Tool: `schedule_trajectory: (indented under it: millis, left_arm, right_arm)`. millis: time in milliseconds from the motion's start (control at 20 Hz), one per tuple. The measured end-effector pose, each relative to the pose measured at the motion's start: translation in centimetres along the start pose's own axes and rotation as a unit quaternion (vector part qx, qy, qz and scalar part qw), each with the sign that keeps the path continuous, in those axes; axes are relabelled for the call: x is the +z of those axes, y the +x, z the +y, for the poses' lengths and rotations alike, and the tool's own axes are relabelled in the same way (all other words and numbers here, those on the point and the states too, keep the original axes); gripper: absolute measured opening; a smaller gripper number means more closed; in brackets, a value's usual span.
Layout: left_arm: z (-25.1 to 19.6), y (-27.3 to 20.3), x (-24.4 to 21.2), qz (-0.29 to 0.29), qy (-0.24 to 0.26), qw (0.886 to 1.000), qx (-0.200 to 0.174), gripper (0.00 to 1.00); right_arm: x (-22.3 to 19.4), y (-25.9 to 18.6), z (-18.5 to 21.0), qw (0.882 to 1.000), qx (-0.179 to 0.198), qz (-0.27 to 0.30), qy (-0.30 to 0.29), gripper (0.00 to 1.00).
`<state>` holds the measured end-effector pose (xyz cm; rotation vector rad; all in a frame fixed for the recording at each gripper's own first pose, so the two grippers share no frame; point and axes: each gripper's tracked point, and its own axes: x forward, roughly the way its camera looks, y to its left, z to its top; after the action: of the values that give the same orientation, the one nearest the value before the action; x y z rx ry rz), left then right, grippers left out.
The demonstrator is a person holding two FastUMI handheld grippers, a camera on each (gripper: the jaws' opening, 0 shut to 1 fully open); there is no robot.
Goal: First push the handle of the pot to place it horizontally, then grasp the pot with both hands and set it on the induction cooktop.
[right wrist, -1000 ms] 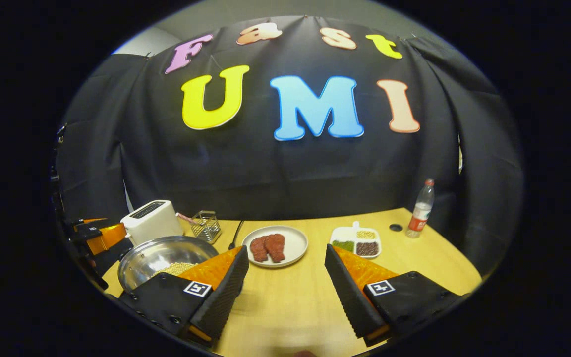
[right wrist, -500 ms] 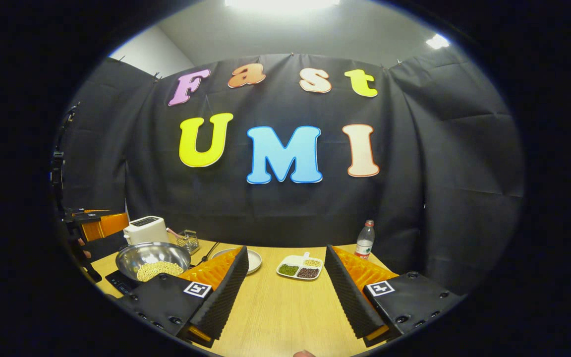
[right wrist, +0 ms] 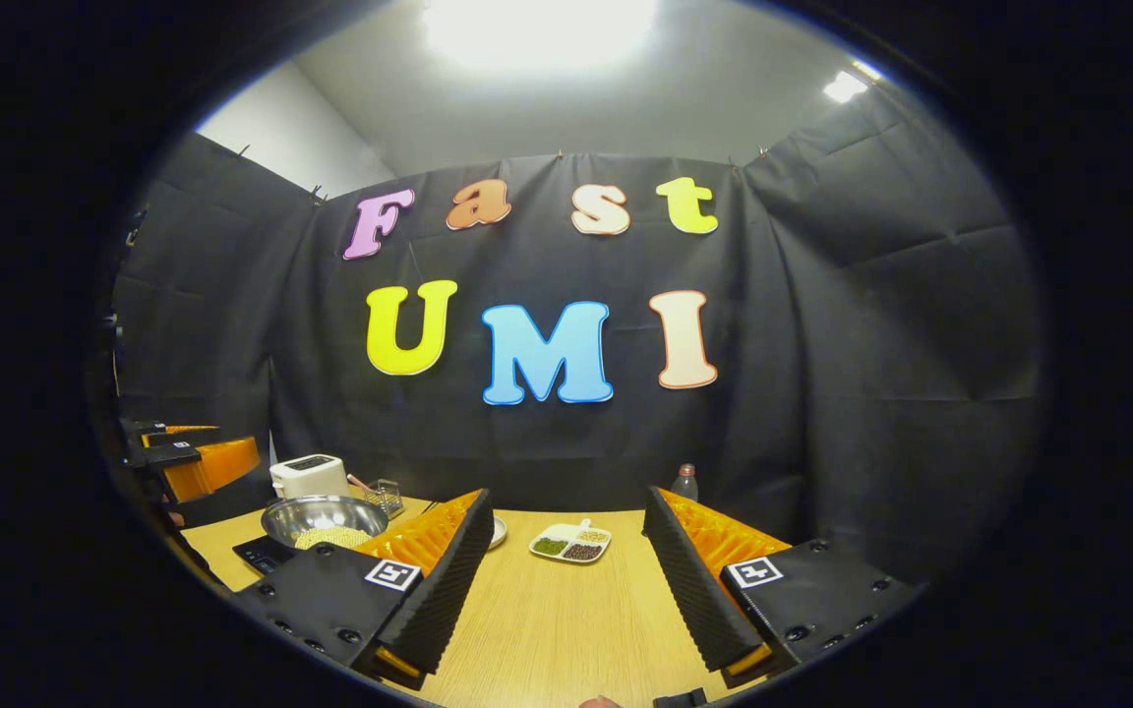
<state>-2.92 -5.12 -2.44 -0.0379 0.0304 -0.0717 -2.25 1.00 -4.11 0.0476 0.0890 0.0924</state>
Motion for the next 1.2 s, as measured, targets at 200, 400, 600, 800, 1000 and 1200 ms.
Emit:
schedule_trajectory:
  millis: [200,400,600,800,1000,1200]
  left_arm:
    - [0.7,-2.8,1.3,-0.018,0.021,1.0,-0.003,0.83]
    - [1.8,-4.7,1.9,-0.024,0.027,0.999,-0.005,0.8]
    - [2.7,-5.7,2.5,-0.031,0.018,0.999,-0.006,0.8]
    - [3.2,-6.3,2.6,-0.032,0.003,0.999,-0.007,0.8]
    - [4.1,-6.9,2.8,-0.036,0.002,0.999,0.001,0.8]
    - [4.9,-7.6,3.2,-0.042,-0.001,0.999,0.007,0.8]
  right_arm:
    - [0.4,-2.3,0.1,1.0,-0.01,-0.004,0.003,0.97]
    - [0.9,-3.8,0.7,1.0,-0.016,-0.011,0.008,0.97]
    - [1.8,-4.7,1.4,0.999,-0.022,-0.026,0.002,0.97]
    - [2.0,-4.9,2.0,0.999,-0.021,-0.027,0.004,0.97]
    - [2.2,-5.3,2.4,0.999,-0.022,-0.031,0.004,0.97]
    - [2.2,-5.7,2.9,0.999,-0.021,-0.032,0.003,0.97]
